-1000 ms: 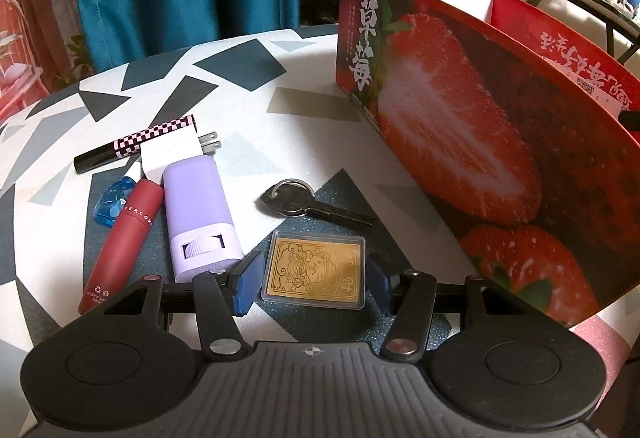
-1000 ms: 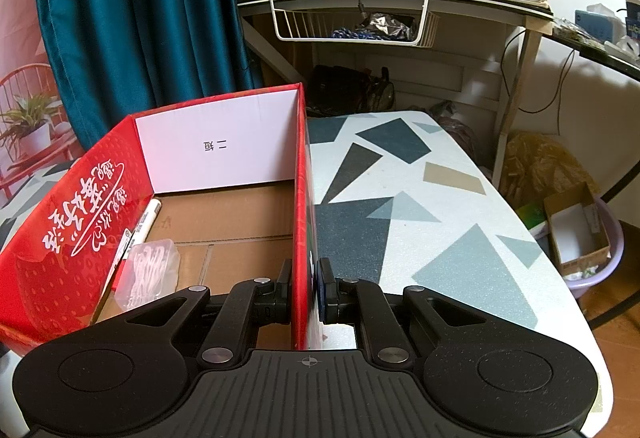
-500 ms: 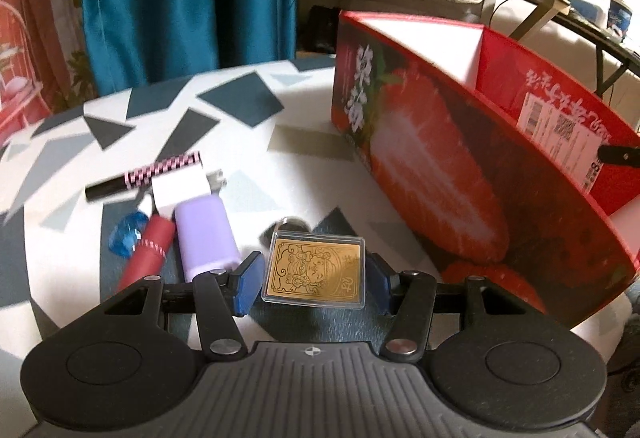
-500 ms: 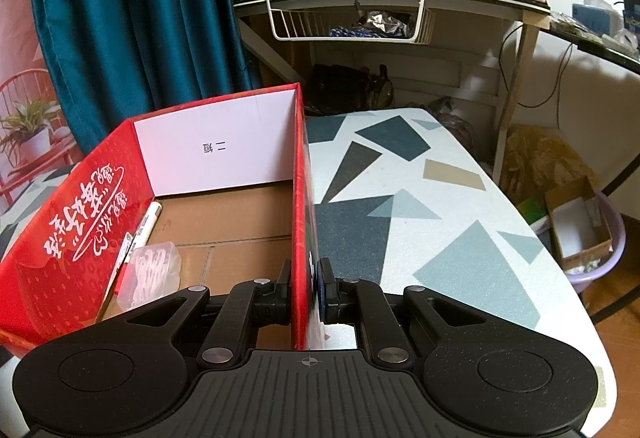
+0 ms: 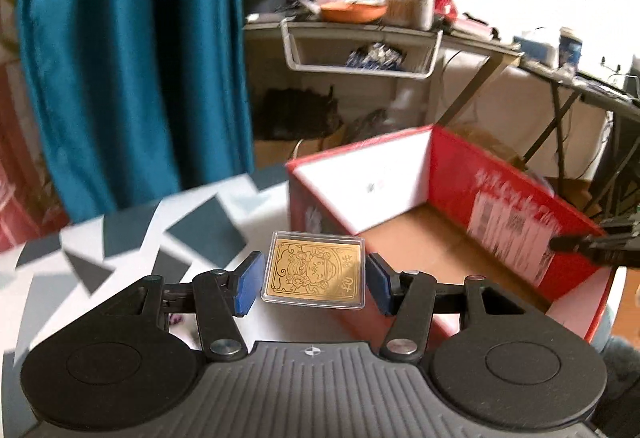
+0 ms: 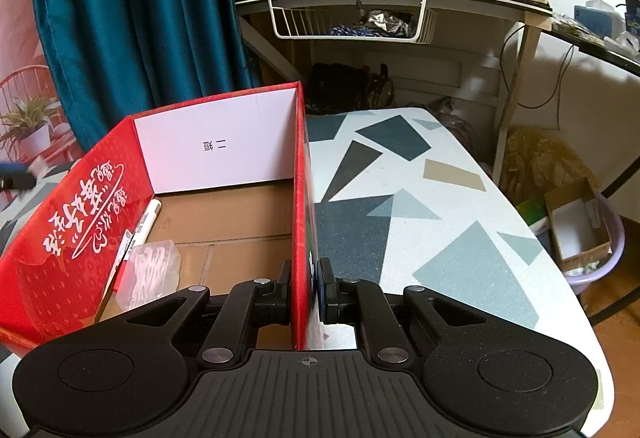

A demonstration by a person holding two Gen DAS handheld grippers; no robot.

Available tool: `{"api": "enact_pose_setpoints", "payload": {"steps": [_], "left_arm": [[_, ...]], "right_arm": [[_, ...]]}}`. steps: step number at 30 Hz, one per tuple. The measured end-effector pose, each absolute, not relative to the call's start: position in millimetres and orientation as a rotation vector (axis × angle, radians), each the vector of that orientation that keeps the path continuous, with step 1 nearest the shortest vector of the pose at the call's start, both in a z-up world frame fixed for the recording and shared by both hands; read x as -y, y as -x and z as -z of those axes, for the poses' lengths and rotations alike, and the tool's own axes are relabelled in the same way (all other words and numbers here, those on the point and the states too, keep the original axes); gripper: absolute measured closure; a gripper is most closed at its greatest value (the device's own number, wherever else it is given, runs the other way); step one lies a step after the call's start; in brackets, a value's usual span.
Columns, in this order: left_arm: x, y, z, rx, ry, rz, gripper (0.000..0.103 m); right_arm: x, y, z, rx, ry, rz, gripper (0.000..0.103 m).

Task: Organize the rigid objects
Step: 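Carry the gold card with the left gripper into the red box and release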

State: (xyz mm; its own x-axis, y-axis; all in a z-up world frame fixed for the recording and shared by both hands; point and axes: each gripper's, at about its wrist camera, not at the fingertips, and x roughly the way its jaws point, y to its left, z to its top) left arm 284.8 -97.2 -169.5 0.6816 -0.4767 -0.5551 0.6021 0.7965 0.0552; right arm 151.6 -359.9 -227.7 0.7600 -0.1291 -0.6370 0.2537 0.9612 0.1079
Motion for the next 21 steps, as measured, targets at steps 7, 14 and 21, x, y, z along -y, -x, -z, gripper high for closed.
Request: {"api": "enact_pose_setpoints", "payload": {"steps": [7,14,21], "left_arm": [[136.9,-277.3,171.6,-0.517,-0.282,0.695,0.045],[154.6,-281.0,186.7,-0.535,-0.359,0.747,0.045],[156.4,-278.2,192.1,-0.535,-0.396,0.763,0.044]], "right_arm": [[360.3,-151.7,227.6,-0.678,-0.196,0.21,0.093],[359.6,-151.9,227.6,-0.68,-0.193,0.209,0.093],[359.6,-152.0,227.0,-0.679,-0.195,0.207,0.093]]}}
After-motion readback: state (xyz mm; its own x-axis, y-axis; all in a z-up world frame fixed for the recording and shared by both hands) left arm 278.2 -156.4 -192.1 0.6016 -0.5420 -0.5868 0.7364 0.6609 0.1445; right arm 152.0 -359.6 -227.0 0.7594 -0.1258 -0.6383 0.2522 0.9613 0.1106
